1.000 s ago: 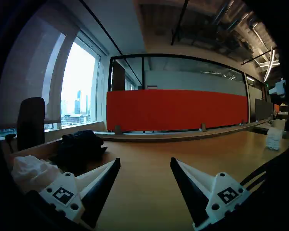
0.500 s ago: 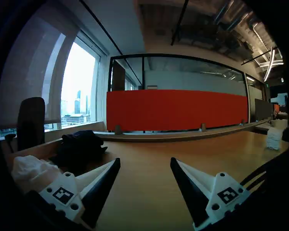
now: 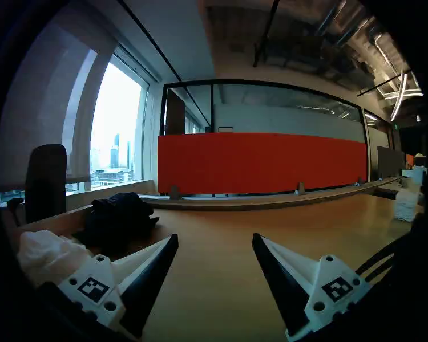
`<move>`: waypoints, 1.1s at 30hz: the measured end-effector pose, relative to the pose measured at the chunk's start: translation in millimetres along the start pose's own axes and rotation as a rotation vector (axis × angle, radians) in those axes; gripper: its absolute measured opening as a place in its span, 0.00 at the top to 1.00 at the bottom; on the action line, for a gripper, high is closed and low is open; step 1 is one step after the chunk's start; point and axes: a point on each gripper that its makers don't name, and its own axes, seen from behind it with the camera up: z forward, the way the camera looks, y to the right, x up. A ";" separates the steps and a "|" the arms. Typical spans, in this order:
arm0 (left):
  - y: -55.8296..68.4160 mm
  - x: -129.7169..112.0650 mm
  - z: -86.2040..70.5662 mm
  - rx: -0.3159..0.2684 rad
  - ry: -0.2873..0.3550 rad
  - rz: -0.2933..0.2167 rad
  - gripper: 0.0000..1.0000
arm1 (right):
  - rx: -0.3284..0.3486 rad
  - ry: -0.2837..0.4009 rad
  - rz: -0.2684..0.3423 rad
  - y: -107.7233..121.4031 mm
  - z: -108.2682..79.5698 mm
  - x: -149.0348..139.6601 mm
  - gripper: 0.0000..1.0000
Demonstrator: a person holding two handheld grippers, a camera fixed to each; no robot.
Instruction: Fold towel
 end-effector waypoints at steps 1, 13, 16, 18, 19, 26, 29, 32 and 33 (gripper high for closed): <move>0.0 -0.1 0.0 0.000 0.000 0.000 0.04 | -0.001 -0.001 -0.001 1.8 -0.7 -3.3 0.01; 0.2 -1.1 0.0 0.000 0.000 0.000 0.04 | 0.003 -0.022 -0.021 7.3 -1.1 -37.4 0.01; 0.3 -1.1 0.1 0.000 0.000 0.000 0.04 | 0.006 -0.028 -0.019 5.2 -0.8 -40.0 0.01; 0.3 -1.1 0.2 0.000 0.000 0.000 0.04 | 0.006 -0.030 -0.019 4.8 0.0 -41.3 0.01; 0.3 -1.1 0.3 0.000 0.000 0.000 0.04 | 0.005 -0.031 -0.020 5.0 0.5 -41.9 0.01; 0.4 -1.1 0.5 0.000 0.000 0.000 0.04 | -0.002 -0.025 -0.028 5.8 -1.6 -42.5 0.01; 0.5 -1.1 0.6 0.000 0.000 0.000 0.04 | 0.000 -0.026 -0.036 4.3 -3.6 -42.8 0.01; 0.8 -1.1 0.5 0.000 0.000 0.000 0.04 | 0.000 -0.031 -0.044 3.7 -3.6 -46.7 0.01; 0.8 -1.1 0.4 0.000 0.000 0.000 0.04 | 0.000 -0.031 -0.046 3.5 -3.5 -47.6 0.01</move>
